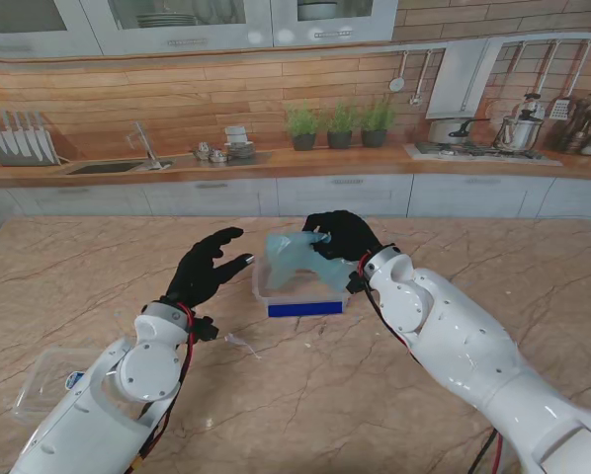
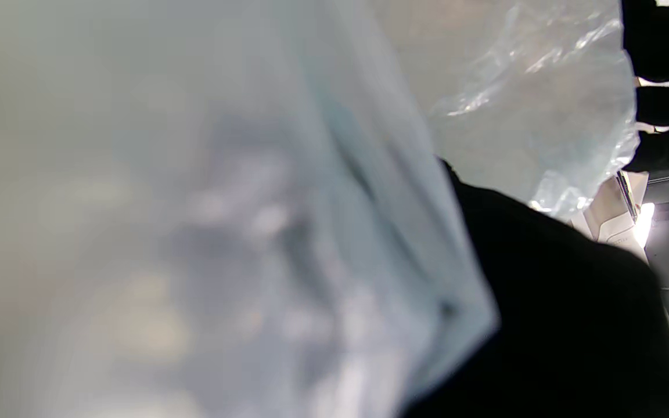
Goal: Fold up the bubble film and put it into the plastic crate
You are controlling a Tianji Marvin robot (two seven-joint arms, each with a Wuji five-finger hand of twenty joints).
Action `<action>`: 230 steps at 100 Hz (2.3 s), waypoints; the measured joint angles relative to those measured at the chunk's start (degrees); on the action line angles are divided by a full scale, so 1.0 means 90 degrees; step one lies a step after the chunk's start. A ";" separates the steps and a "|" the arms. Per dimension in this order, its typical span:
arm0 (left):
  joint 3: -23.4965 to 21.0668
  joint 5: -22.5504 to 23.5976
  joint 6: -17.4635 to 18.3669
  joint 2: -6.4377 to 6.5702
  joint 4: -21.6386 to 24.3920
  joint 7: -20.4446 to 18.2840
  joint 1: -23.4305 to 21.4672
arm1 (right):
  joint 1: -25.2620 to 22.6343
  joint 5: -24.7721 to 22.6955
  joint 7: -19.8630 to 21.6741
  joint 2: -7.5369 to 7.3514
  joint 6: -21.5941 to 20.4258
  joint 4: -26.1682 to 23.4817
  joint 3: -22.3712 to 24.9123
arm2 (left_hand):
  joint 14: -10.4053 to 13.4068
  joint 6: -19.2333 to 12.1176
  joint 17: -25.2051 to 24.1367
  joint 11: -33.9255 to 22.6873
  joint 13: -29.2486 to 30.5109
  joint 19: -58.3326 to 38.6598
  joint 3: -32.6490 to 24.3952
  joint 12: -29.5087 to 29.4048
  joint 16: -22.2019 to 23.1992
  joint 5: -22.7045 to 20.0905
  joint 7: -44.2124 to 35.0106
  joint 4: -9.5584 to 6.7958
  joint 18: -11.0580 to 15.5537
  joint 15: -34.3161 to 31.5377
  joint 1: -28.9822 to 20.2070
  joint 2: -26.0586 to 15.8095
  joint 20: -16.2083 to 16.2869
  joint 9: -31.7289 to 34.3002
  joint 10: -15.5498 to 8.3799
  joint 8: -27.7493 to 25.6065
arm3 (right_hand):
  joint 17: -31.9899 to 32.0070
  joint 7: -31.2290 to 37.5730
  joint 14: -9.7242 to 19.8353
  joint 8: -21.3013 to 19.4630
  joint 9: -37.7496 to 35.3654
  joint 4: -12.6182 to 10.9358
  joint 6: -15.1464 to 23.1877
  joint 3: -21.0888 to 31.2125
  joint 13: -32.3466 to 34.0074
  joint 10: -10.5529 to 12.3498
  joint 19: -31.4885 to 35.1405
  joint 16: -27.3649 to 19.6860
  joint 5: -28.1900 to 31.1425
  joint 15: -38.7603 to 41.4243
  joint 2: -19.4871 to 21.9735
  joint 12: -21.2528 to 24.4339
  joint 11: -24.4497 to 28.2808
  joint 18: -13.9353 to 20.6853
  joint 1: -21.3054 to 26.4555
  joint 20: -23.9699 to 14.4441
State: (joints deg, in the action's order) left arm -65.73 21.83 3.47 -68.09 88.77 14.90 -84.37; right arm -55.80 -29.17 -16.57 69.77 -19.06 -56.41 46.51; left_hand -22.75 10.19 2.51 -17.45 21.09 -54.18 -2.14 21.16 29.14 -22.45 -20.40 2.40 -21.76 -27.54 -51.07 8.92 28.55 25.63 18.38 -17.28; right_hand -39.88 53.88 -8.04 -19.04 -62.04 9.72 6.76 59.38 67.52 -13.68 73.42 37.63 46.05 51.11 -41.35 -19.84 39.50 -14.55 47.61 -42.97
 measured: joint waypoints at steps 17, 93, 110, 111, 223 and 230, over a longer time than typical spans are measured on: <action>0.0070 -0.0103 0.0101 0.0002 -0.0001 -0.0077 0.0020 | 0.0167 -0.0312 -0.0414 0.0093 -0.0267 0.0447 -0.0276 | 0.0000 0.0001 0.0000 0.0000 0.0002 0.0000 0.0000 0.0000 0.0000 0.0000 0.0000 0.0000 -0.0002 0.0000 0.0000 0.0000 0.0000 0.0000 0.0000 -0.0001 | -0.0015 0.0079 0.0041 0.0008 0.0000 0.0000 0.0063 -0.0001 0.0001 0.0057 -0.0002 0.0000 -0.0016 0.0000 0.0000 0.0002 0.0029 0.0019 -0.0008 0.0007; 0.0355 -0.0352 0.0525 0.0094 0.0117 -0.0687 0.0024 | 0.0932 0.0769 0.1736 0.0029 0.0106 0.0711 -0.1023 | 0.0000 0.0001 0.0000 0.0001 0.0002 -0.0001 0.0001 0.0000 0.0000 0.0000 0.0000 0.0000 -0.0005 0.0001 -0.0002 0.0000 0.0000 0.0000 0.0000 -0.0001 | 0.0576 0.0161 -0.0027 0.0102 0.0161 -0.0047 0.0071 -0.0353 -0.0132 0.0009 -0.0038 0.0124 -0.0133 0.0601 0.0390 0.0050 0.0330 0.0022 -0.0014 0.0007; 0.0482 -0.0479 0.0525 0.0109 0.0115 -0.0776 0.0056 | 0.1155 0.1172 0.2277 0.0096 0.0401 0.0903 -0.1229 | 0.0000 0.0001 0.0000 0.0001 0.0002 -0.0001 0.0001 0.0000 0.0000 0.0000 0.0000 0.0000 -0.0006 0.0001 -0.0002 0.0000 0.0000 0.0000 0.0000 -0.0001 | 0.0713 0.0158 -0.0045 0.0107 0.0229 -0.0049 0.0071 -0.0367 -0.0254 0.0006 -0.0085 0.0125 -0.0218 0.0605 0.0481 -0.0004 0.0330 0.0022 -0.0014 0.0002; 0.0488 -0.0483 0.0525 0.0109 0.0114 -0.0784 0.0060 | 0.1167 0.1184 0.2286 0.0100 0.0410 0.0917 -0.1245 | 0.0000 0.0001 0.0000 0.0001 0.0002 -0.0001 0.0001 0.0000 0.0000 0.0000 0.0000 0.0000 -0.0006 0.0001 -0.0002 0.0000 -0.0001 0.0000 0.0000 -0.0001 | 0.0715 0.0158 -0.0045 0.0107 0.0229 -0.0049 0.0071 -0.0367 -0.0259 0.0006 -0.0088 0.0125 -0.0218 0.0605 0.0481 -0.0005 0.0330 0.0022 -0.0014 0.0000; 0.1728 -0.1621 -0.0339 -0.0183 -0.0965 -0.1284 0.1315 | 0.1781 0.1428 0.2083 0.0880 0.0012 0.2795 -0.2083 | -0.0258 0.0001 0.1988 0.0001 0.1402 -0.2701 -0.0020 -0.0423 0.1649 0.0002 -0.0078 0.0000 -0.0040 -0.2449 -0.0007 -0.0208 0.2132 -0.0015 -0.0289 -0.0069 | 0.0994 -0.0087 -0.0073 0.0004 0.0750 -0.0061 0.0125 -0.1209 -0.0777 0.0078 -0.0387 0.0195 -0.0633 0.0472 0.0525 -0.0092 0.0299 0.0021 -0.0479 -0.0214; 0.1790 -0.1700 -0.0416 -0.0187 -0.1043 -0.1318 0.1399 | 0.1723 0.1379 0.2048 0.0803 0.0057 0.2593 -0.2006 | -0.0263 0.0001 0.1988 0.0001 0.1402 -0.2702 -0.0020 -0.0428 0.1651 0.0002 -0.0078 0.0000 -0.0040 -0.2449 -0.0007 -0.0208 0.2175 -0.0015 -0.0289 -0.0069 | 0.1066 -0.0230 -0.0073 -0.0027 0.0869 -0.0063 0.0122 -0.1266 -0.0986 0.0078 -0.0425 0.0198 -0.0728 0.0371 0.0525 -0.0093 0.0299 0.0021 -0.0479 -0.0223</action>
State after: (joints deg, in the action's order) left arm -49.62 6.53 -0.28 -69.78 79.39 3.04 -71.78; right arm -40.29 -16.76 1.86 77.00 -18.55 -33.07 28.46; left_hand -25.12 10.20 20.40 -17.44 33.71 -78.50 -2.32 17.31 44.00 -22.43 -21.11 2.40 -22.12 -49.58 -51.14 7.05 48.13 25.50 15.78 -17.90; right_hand -30.29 51.81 -8.70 -19.29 -54.21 9.15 7.86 47.99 58.64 -12.98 69.60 39.41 39.50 54.45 -36.63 -20.67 42.19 -14.36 43.30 -44.98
